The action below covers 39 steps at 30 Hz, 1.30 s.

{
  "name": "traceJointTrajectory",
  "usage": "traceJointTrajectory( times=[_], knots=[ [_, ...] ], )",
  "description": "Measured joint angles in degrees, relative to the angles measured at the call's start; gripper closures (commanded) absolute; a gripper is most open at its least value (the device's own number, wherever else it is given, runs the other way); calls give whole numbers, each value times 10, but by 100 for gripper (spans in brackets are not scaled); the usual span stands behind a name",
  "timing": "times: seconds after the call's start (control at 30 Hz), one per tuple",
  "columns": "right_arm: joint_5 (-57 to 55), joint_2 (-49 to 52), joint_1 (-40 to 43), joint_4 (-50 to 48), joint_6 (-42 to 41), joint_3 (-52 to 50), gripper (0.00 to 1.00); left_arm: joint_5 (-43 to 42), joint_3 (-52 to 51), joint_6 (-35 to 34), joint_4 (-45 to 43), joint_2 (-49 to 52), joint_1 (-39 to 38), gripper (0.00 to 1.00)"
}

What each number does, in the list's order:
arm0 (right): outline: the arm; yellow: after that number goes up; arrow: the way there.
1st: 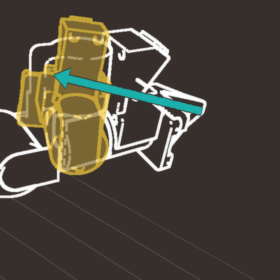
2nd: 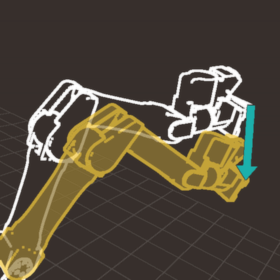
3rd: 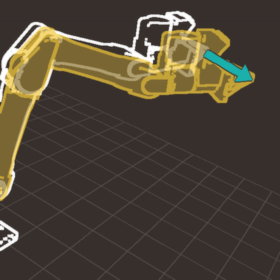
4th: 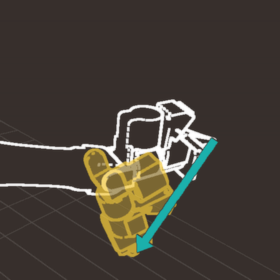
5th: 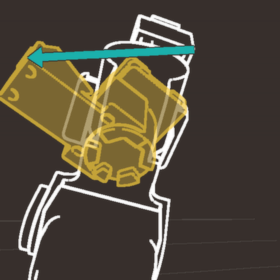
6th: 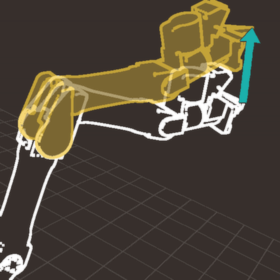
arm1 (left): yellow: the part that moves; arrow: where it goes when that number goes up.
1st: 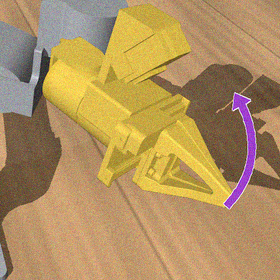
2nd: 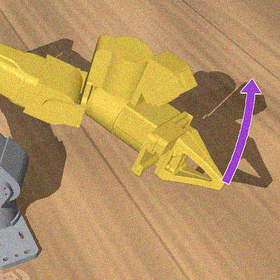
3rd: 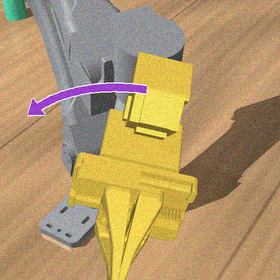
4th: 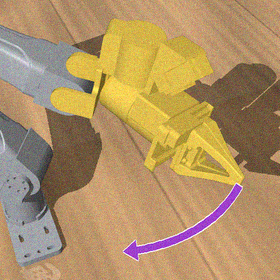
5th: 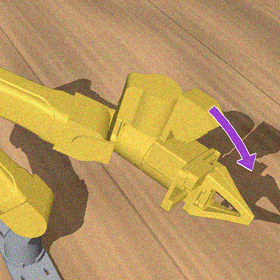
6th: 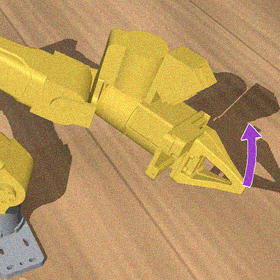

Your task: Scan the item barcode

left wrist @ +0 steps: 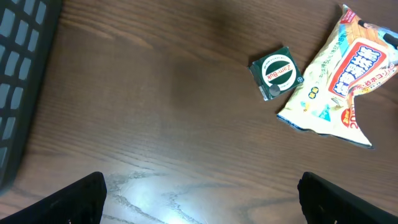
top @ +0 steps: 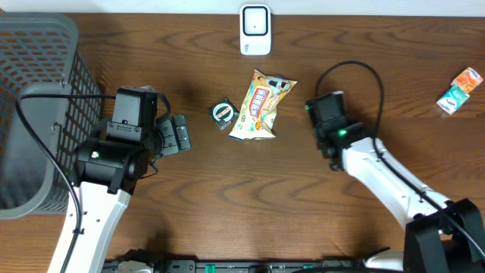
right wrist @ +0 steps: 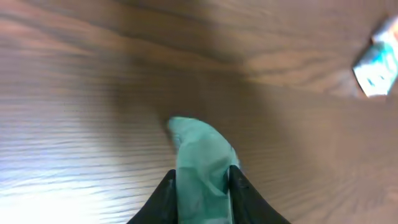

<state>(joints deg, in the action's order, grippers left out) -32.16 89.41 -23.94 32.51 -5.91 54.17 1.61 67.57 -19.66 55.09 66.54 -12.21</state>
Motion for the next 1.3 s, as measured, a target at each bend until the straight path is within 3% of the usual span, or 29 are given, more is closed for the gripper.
traceJointTrajectory(
  times=[0.07, 0.17, 0.37, 0.57, 0.73, 0.87, 0.9, 1.03, 1.1, 1.2, 1.3],
  knots=[
    [6, 0, -27, -1, -4, 1, 68, 0, 0, 0, 0, 0, 0, 2],
    [37, 0, -68, -9, -14, 1, 46, 0, 0, 0, 0, 0, 0, 2],
    [89, 0, -97, -16, -43, 10, 37, 0, 0, 0, 0, 0, 0, 2],
    [89, 0, -74, 35, -54, 79, 28, 0, 0, 0, 0, 0, 0, 2],
    [97, -1, -10, 41, -100, 113, 1, 0, 0, 0, 0, 0, 0, 3],
    [200, -1, 54, 49, -128, 114, 1, 0, 0, 0, 0, 0, 0, 2],
    [238, -1, 64, 59, -131, 114, 5, 0, 0, 0, 0, 0, 0, 2],
    [360, -1, 75, 77, -137, 114, 40, 0, 0, 0, 0, 0, 0, 3],
    [371, -1, 73, 84, -153, 114, 39, 0, 0, 0, 0, 0, 0, 2],
    [330, -1, 73, 134, -232, 112, 20, 0, 0, 0, 0, 0, 0, 2],
    [277, -1, 74, 171, -306, 102, 19, 0, 0, 0, 0, 0, 0, 2]
  ],
)
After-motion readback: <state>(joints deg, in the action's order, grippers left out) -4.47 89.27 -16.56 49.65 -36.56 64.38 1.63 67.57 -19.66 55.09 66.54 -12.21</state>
